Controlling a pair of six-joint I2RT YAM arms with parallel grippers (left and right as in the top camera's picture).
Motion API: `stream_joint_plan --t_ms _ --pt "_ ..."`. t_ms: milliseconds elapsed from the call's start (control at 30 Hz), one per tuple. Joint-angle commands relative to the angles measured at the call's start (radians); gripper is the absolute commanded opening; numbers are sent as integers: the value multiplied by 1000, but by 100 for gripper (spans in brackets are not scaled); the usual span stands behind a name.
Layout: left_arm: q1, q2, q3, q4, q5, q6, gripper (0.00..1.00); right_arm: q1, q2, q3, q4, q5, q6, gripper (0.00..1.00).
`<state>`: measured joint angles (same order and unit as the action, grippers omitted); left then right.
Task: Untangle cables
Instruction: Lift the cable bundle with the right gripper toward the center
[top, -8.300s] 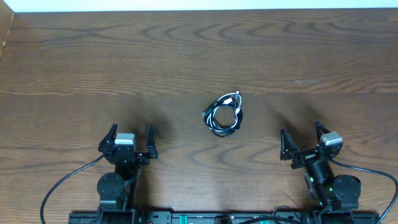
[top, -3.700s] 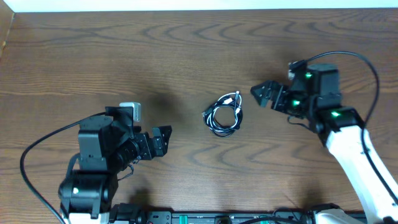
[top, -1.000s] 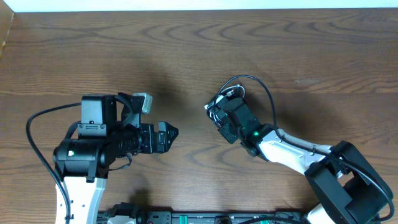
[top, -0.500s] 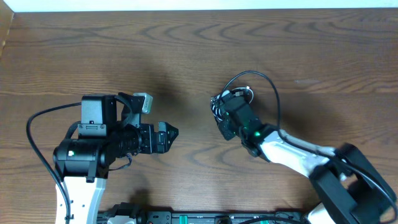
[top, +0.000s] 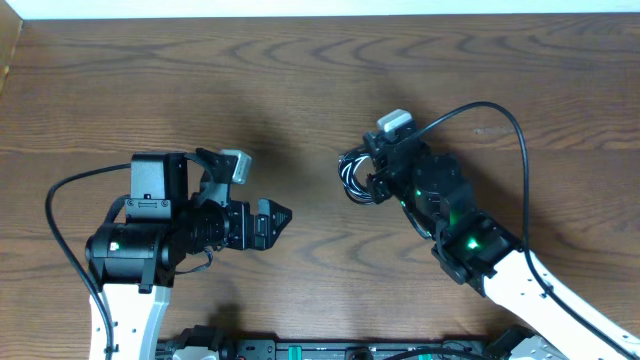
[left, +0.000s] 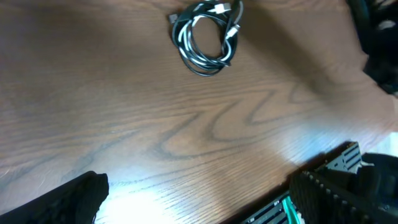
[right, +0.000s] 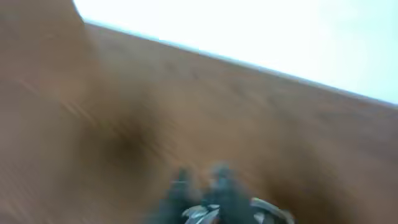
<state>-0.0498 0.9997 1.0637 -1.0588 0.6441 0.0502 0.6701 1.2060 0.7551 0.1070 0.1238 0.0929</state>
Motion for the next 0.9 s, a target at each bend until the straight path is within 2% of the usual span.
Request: stream_joint_plan --t_ms 0,33,67,167,200,267,300,400,533,867 --pt "-2 -1 8 -3 36 36 98 -20 38 2 -122 87 -51 42" --pt "-2 -1 5 -3 36 36 98 -26 47 2 -174 87 -72 51" --pt "-2 -1 3 -3 32 36 98 -33 58 2 -225 88 -107 57" --pt "-2 -1 0 -3 10 37 98 -57 108 2 -326 87 -249 54" --pt "-2 -1 0 -3 10 41 98 -67 131 2 -340 88 -293 57" --pt "-2 -1 0 -2 6 47 98 -88 183 2 -340 82 -351 72" --pt "-2 -1 0 -3 -7 47 98 -101 225 2 -323 68 -380 75" --pt "-2 0 -4 -3 -74 47 98 -120 320 2 -282 10 -408 76" --pt "-2 3 -18 -3 -140 47 98 -103 398 2 -259 -74 -407 70" --pt "-2 80 -20 -3 -140 47 98 -84 449 2 -208 -75 -404 69"
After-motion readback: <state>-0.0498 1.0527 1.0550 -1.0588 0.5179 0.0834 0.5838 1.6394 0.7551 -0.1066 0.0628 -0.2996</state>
